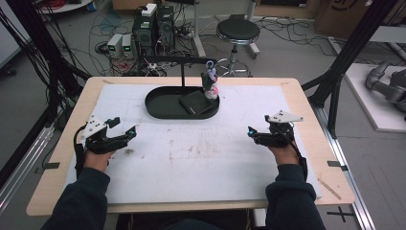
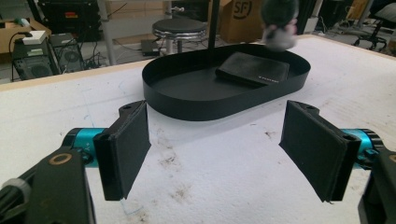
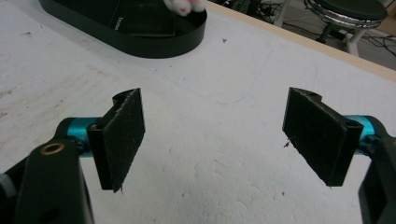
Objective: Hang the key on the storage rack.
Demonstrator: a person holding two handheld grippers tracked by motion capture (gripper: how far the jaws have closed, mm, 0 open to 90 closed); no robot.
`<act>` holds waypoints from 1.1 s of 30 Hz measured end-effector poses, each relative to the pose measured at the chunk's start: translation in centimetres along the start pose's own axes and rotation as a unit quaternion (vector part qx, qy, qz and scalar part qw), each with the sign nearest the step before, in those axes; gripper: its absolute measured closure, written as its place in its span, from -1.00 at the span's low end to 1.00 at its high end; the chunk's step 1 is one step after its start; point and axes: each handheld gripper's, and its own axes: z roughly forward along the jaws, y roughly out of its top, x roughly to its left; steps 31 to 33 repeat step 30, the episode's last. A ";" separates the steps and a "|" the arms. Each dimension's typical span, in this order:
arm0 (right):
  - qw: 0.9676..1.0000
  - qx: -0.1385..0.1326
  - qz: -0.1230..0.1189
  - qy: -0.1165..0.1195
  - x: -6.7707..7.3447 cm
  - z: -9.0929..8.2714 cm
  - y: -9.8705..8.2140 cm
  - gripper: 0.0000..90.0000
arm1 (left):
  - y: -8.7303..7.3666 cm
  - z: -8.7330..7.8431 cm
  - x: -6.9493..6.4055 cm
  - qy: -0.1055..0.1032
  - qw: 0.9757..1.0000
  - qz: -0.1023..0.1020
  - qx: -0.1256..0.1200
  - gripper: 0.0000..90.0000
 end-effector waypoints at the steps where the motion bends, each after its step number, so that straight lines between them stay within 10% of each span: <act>1: 1.000 0.001 0.004 0.000 0.0 -0.1 -0.1 -0.52 | 0.0 0.0 0.0 0.000 1.000 0.000 0.000 -0.48; 33: 1.000 0.007 0.010 -0.020 -0.3 -0.6 -1.2 -0.52 | 0.0 0.4 0.0 -0.006 1.000 -0.001 0.001 -0.48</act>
